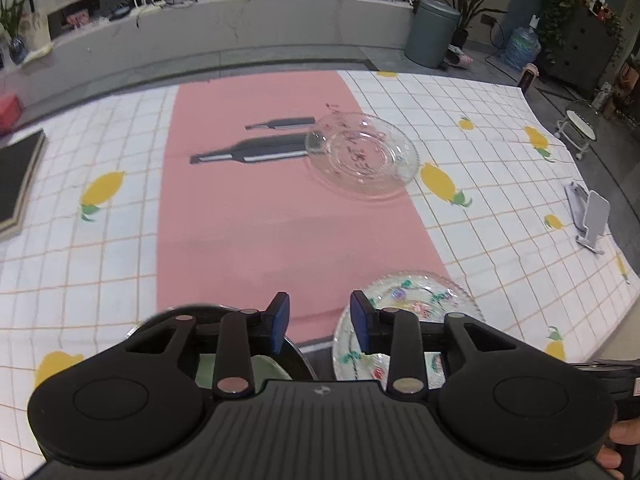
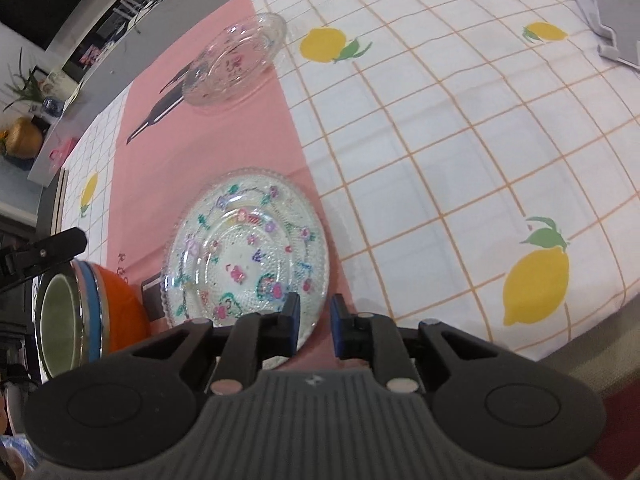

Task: Organize plates and bowls
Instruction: 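Move both tools to the second glass plate on the pink runner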

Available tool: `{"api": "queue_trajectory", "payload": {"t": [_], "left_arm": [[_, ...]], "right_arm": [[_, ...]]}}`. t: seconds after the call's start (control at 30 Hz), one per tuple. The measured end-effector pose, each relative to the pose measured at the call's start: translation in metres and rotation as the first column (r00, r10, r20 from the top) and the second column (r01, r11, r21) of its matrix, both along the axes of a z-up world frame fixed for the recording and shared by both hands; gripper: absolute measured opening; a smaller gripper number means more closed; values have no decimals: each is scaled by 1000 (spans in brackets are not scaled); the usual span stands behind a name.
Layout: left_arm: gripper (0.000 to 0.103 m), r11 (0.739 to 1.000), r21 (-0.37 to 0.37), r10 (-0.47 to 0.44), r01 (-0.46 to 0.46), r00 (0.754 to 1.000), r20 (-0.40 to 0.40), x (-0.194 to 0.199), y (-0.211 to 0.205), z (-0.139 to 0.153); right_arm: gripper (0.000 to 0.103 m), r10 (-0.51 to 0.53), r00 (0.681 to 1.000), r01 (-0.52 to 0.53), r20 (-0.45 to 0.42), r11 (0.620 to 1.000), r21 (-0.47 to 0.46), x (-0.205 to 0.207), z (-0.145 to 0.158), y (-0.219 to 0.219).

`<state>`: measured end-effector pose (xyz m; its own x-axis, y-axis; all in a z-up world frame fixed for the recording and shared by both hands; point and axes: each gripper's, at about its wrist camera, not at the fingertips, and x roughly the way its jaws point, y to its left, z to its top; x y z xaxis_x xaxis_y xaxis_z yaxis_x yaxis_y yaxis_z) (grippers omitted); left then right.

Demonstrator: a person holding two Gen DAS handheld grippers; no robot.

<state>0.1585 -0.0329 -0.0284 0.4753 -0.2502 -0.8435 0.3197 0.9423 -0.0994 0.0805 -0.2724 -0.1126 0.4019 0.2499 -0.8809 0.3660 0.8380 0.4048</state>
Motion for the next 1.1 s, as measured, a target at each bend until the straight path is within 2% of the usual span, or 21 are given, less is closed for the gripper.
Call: {"api": "queue_trajectory", "payload": {"t": [0.13, 0.2, 0.27, 0.3, 0.37, 0.4, 0.47, 0.63, 0.83, 0.97, 1.1], "left_arm": [[48, 1000, 9, 16, -16, 999, 28, -2, -1, 4], [57, 1000, 16, 13, -14, 998, 67, -6, -3, 6], [68, 1000, 7, 11, -11, 993, 114, -9, -5, 9], [72, 1000, 3, 13, -13, 991, 134, -11, -6, 11], [77, 1000, -3, 16, -16, 985, 173, -15, -9, 16], [81, 1000, -7, 17, -16, 982, 187, -17, -10, 19], [83, 999, -16, 32, -29, 976, 213, -20, -10, 27], [85, 996, -20, 88, -86, 957, 278, -27, -6, 54], [86, 993, -3, 117, -122, 950, 291, -26, -8, 83], [86, 988, 32, 133, -148, 947, 292, -23, -16, 94], [87, 993, 50, 90, -110, 949, 301, -21, -25, 101]], "right_arm": [[30, -5, 1000, 6, 21, 1000, -21, -3, 9, 2], [36, 8, 999, -7, 39, 999, -36, -2, 13, 4], [49, 21, 998, -17, 58, 997, -73, -2, 19, 6], [51, 33, 997, -26, 72, 995, -96, -2, 22, 8], [68, 60, 993, -45, 105, 989, -139, -3, 31, 12], [72, 71, 990, -52, 124, 986, -157, -4, 35, 13], [84, 95, 983, -64, 157, 979, -193, -5, 44, 15], [95, 166, 967, -86, 195, 928, -364, -6, 62, 26], [95, 181, 962, -97, 203, 926, -366, 4, 89, 21], [95, 153, 966, -63, 210, 922, -383, 24, 117, 13], [95, 47, 948, 76, 314, 927, -368, 35, 153, -1]]}}
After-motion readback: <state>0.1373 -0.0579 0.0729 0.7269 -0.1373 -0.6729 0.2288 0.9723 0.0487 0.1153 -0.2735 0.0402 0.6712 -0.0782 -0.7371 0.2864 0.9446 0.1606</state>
